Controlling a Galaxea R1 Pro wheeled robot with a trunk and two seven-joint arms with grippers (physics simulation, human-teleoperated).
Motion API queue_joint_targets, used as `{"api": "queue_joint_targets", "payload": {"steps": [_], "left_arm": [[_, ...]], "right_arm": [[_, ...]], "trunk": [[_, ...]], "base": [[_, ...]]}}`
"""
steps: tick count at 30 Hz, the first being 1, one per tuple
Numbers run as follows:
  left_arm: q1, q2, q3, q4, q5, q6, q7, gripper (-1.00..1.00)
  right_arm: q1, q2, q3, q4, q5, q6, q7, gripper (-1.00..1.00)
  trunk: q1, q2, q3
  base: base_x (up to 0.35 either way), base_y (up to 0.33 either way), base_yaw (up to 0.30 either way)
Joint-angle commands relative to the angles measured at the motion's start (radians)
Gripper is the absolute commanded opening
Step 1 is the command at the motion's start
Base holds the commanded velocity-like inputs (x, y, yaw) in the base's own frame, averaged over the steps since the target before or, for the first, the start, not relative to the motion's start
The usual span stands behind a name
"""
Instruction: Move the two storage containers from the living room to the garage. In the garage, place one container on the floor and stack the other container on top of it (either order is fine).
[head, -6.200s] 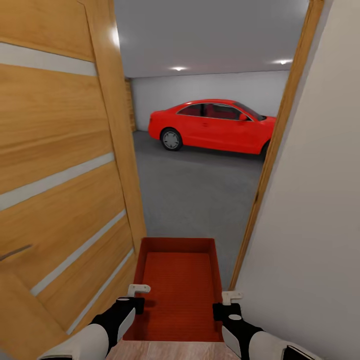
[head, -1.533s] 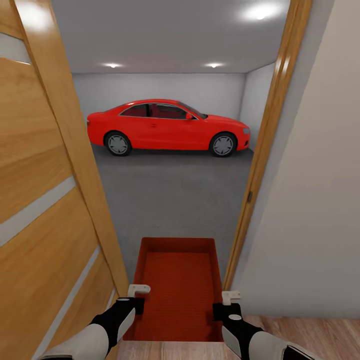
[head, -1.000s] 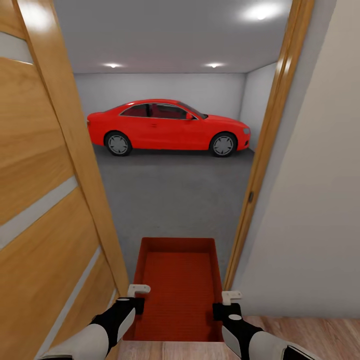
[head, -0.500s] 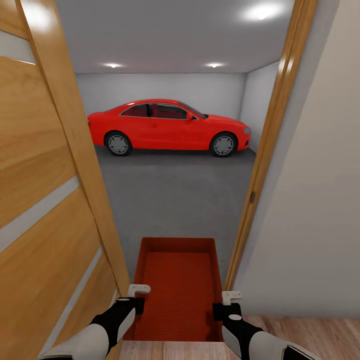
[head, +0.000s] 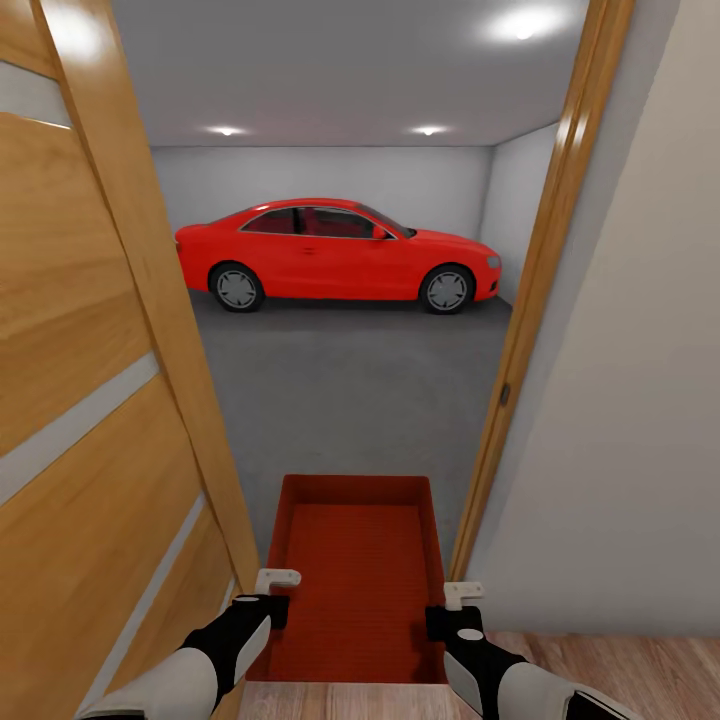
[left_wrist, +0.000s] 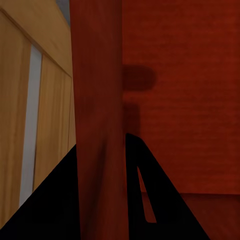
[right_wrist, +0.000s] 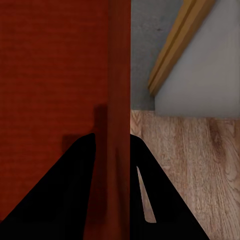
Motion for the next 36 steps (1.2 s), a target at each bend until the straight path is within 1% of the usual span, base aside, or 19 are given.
{"api": "queue_joint_targets", "payload": {"steps": [1,6,10,24,36], "left_arm": [[0.000,-0.001,-0.034,0.004,0.017,0.005,-0.002,-1.00],[0.000,-0.001,-0.034,0.004,0.017,0.005,-0.002,-1.00],[0.000,-0.004,-0.034,0.004,0.015,0.005,-0.002,-1.00],[0.000,-0.004,-0.034,0.004,0.014,0.005,-0.002,-1.00],[0.000,-0.004,-0.033,0.004,0.014,0.005,-0.002,-1.00]], "right_arm": [[-0.001,0.000,-0.001,0.001,-0.008,-0.006,-0.027,-1.00],[-0.001,0.000,0.000,0.001,-0.009,-0.007,-0.027,-1.00],[-0.001,0.000,0.000,0.001,-0.009,-0.007,-0.027,-1.00],[-0.001,0.000,0.000,0.001,-0.009,-0.007,-0.027,-1.00],[-0.001,0.000,0.001,0.001,-0.008,-0.007,-0.027,-1.00]], "trunk": [[0.000,-0.002,-0.002],[0.000,-0.002,-0.002],[0.000,-0.002,-0.002],[0.000,-0.002,-0.002],[0.000,-0.002,-0.002]], "base": [[0.000,0.000,0.000],[0.011,0.000,0.000],[0.188,0.000,0.000],[0.309,0.003,0.000],[0.321,0.068,0.000]]}}
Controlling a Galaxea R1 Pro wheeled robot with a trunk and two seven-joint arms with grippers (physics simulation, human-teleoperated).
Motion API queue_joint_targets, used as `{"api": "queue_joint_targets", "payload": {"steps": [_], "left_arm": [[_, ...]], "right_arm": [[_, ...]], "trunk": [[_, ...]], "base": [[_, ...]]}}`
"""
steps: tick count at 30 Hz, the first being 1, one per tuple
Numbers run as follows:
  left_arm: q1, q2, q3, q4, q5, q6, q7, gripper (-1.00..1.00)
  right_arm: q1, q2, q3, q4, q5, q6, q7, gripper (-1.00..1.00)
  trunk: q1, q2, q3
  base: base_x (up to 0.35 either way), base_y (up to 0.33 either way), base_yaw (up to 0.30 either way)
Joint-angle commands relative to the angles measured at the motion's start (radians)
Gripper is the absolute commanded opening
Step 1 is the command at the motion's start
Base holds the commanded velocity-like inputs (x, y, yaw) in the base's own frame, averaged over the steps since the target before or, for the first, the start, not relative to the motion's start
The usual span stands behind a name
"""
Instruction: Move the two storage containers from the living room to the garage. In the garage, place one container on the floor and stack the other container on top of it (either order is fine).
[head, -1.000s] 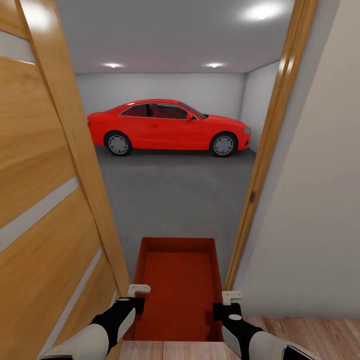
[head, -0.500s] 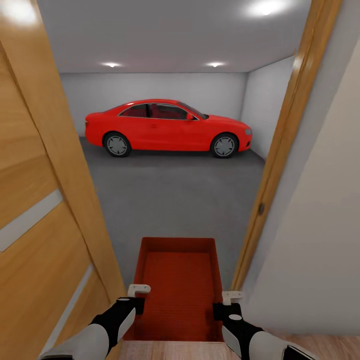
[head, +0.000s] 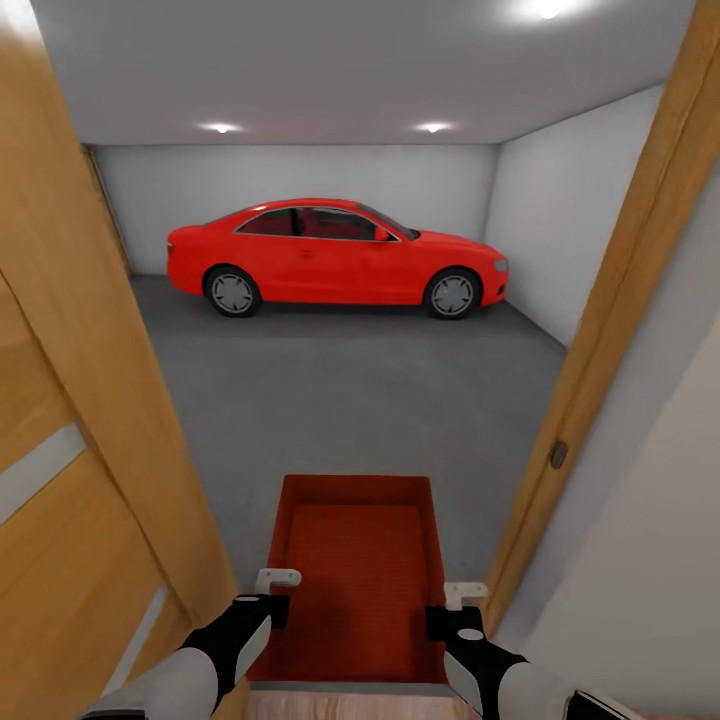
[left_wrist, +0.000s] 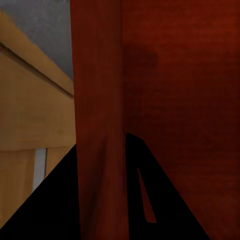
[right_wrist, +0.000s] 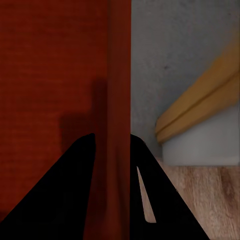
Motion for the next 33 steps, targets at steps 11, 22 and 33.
{"api": "queue_joint_targets", "payload": {"steps": [11,22,33], "left_arm": [[0.000,-0.002,-0.032,0.006,0.015,0.004,-0.006,-1.00],[0.000,-0.003,-0.033,0.006,0.017,0.004,-0.006,-1.00],[0.000,-0.002,-0.033,0.006,0.015,0.004,-0.006,-1.00]], "right_arm": [[-0.001,0.001,0.003,0.001,-0.011,-0.006,-0.026,-1.00],[-0.001,0.001,0.003,0.001,-0.011,-0.006,-0.026,-1.00],[-0.001,0.001,0.003,0.001,-0.011,-0.006,-0.026,-1.00]], "trunk": [[0.001,-0.001,-0.002],[0.001,-0.001,-0.002],[0.001,-0.001,-0.002]], "base": [[0.297,0.054,0.000],[0.075,0.001,0.000],[0.309,0.000,0.000]]}}
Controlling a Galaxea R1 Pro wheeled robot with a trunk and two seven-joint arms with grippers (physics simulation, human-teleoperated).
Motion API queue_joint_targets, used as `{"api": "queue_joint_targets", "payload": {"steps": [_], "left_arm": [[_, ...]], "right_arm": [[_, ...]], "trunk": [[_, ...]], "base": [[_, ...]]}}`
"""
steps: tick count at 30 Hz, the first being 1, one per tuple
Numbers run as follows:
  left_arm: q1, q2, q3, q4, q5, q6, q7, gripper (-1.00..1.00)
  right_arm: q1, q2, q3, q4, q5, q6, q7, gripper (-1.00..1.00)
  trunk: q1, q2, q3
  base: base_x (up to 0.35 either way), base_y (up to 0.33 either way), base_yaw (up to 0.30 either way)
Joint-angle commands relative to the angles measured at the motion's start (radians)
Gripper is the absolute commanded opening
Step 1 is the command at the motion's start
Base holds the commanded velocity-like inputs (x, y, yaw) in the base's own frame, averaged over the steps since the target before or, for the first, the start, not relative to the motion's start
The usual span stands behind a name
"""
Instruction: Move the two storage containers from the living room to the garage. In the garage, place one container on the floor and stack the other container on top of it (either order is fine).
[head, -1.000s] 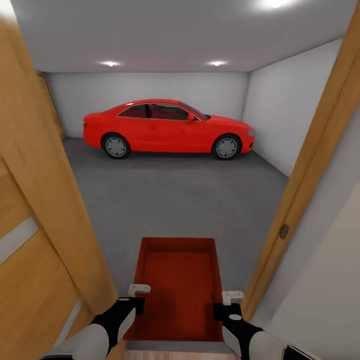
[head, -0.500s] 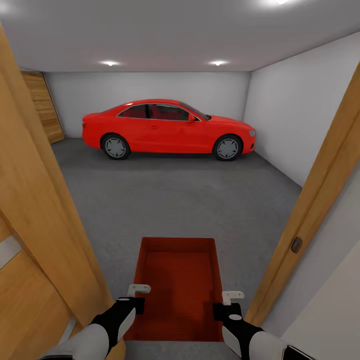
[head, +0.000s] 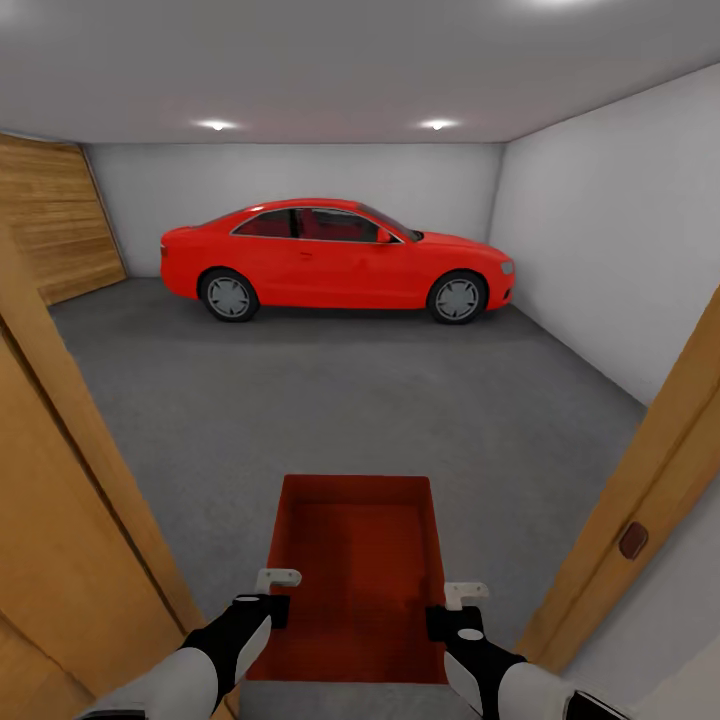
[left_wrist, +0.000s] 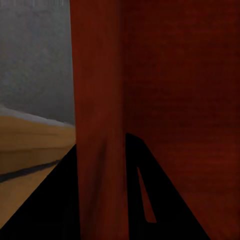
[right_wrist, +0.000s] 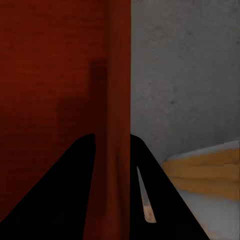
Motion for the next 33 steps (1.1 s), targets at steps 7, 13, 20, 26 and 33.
{"api": "queue_joint_targets", "payload": {"steps": [7,13,20,26,33], "left_arm": [[0.000,-0.002,-0.032,0.005,0.014,0.005,-0.006,-1.00],[0.000,-0.002,-0.032,0.005,0.014,0.005,-0.006,-1.00],[0.000,-0.002,-0.032,0.005,0.014,0.004,-0.006,-1.00],[0.000,-0.002,-0.032,0.005,0.014,0.004,-0.006,-1.00],[0.000,-0.002,-0.032,0.005,0.014,0.004,-0.006,-1.00]], "right_arm": [[-0.001,0.001,0.003,0.001,-0.011,-0.006,-0.026,-1.00],[-0.001,0.001,0.003,0.001,-0.010,-0.006,-0.026,-1.00],[-0.001,0.001,0.003,0.001,-0.010,-0.006,-0.026,-1.00],[-0.001,0.001,0.003,0.001,-0.010,-0.006,-0.026,-1.00],[-0.001,0.001,0.003,0.001,-0.010,-0.006,-0.026,-1.00]], "trunk": [[0.001,-0.001,-0.002],[0.001,-0.001,-0.002],[0.001,-0.001,-0.002],[0.001,-0.001,-0.002],[0.001,-0.001,-0.002]], "base": [[0.321,0.000,0.000],[0.321,0.000,0.000],[0.322,0.000,0.000],[0.321,0.000,0.000],[0.321,0.000,0.000]]}}
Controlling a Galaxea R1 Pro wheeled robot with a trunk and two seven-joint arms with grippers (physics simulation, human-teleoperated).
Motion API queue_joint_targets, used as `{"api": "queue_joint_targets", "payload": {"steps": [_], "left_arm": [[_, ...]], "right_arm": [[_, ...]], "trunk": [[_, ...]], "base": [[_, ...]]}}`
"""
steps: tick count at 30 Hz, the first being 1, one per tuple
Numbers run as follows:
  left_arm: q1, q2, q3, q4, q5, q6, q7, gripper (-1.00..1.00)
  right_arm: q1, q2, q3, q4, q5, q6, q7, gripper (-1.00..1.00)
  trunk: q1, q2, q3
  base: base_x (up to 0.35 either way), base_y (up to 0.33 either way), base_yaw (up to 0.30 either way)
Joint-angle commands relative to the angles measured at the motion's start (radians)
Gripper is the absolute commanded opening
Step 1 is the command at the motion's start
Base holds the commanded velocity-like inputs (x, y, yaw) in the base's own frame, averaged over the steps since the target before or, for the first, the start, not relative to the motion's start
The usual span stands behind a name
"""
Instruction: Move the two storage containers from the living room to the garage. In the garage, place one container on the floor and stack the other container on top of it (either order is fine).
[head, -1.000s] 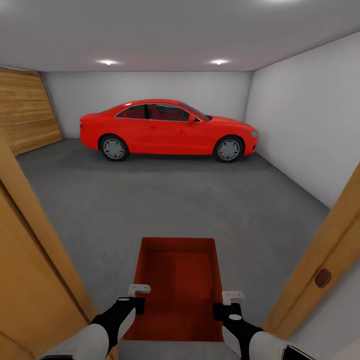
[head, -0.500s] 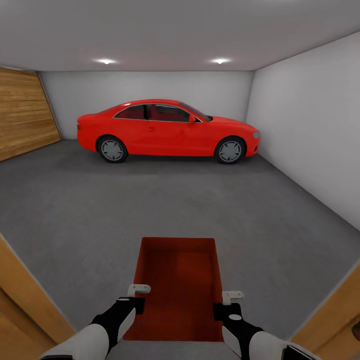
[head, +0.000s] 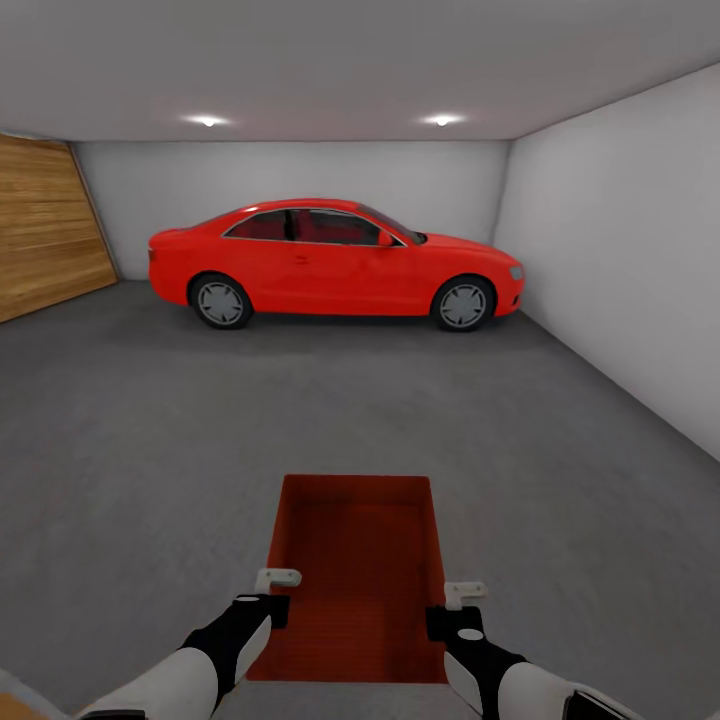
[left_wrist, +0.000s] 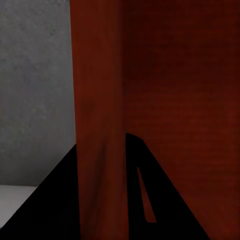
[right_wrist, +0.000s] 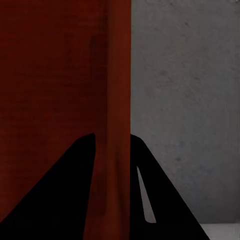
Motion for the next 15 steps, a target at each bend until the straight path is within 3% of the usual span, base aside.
{"api": "queue_joint_targets", "payload": {"steps": [1,15], "left_arm": [[0.000,-0.002,-0.032,0.005,0.014,0.005,-0.006,-1.00],[0.000,-0.002,-0.032,0.005,0.014,0.005,-0.006,-1.00]], "right_arm": [[-0.001,0.001,0.003,0.001,-0.010,-0.006,-0.026,-1.00],[-0.001,0.001,0.003,0.001,-0.010,-0.006,-0.026,-1.00]], "trunk": [[0.001,-0.001,-0.002],[0.001,-0.001,-0.002]], "base": [[0.321,0.000,0.000],[0.321,0.000,0.000]]}}
